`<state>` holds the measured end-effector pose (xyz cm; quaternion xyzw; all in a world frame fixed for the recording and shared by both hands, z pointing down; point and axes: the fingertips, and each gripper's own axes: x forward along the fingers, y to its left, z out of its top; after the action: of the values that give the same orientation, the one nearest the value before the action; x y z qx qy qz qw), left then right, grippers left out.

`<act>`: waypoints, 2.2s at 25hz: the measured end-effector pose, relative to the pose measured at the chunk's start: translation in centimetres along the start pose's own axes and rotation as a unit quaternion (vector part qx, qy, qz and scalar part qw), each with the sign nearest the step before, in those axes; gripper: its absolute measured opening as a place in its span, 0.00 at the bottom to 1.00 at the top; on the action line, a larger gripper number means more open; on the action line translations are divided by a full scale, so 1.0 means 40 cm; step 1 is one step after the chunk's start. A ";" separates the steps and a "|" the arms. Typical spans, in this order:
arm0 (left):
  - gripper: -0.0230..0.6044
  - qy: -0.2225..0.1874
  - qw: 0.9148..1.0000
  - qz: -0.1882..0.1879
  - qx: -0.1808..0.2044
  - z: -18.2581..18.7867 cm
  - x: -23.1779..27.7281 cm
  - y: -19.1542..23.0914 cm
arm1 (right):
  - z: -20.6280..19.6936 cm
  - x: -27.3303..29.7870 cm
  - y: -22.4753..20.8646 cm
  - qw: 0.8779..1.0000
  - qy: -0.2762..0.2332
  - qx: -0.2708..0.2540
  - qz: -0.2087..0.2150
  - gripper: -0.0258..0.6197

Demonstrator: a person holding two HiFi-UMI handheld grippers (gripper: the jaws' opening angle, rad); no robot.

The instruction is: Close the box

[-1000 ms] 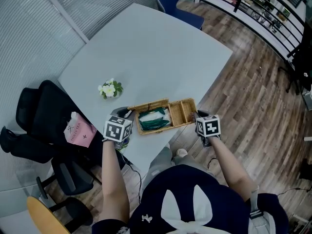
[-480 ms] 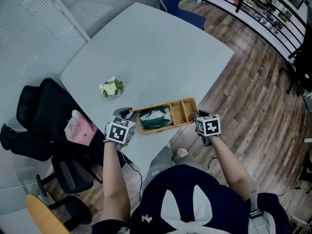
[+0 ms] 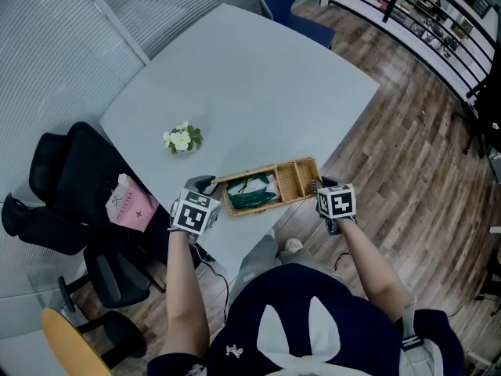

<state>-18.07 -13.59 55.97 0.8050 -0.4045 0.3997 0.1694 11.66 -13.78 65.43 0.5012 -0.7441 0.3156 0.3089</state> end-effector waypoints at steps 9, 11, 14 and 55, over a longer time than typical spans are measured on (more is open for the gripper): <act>0.18 0.001 0.999 0.023 0.037 -0.002 -0.026 -0.026 | -0.004 -0.002 -0.001 1.000 -0.003 -0.001 0.001 0.12; 0.19 0.001 0.999 0.024 0.038 0.001 -0.032 -0.028 | -0.001 -0.002 0.000 1.000 -0.003 0.000 0.002 0.12; 0.18 0.003 0.999 0.027 0.042 -0.001 -0.038 -0.037 | 0.005 -0.010 -0.003 1.000 -0.004 0.000 -0.003 0.12; 0.21 0.056 0.984 0.071 0.155 -0.094 -0.023 -0.121 | 0.001 -0.002 -0.006 1.000 -0.006 0.007 0.005 0.12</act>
<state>-16.51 -7.90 57.84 0.7672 -0.3831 0.5131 0.0362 11.93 -13.85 65.36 0.5017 -0.7461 0.3193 0.2994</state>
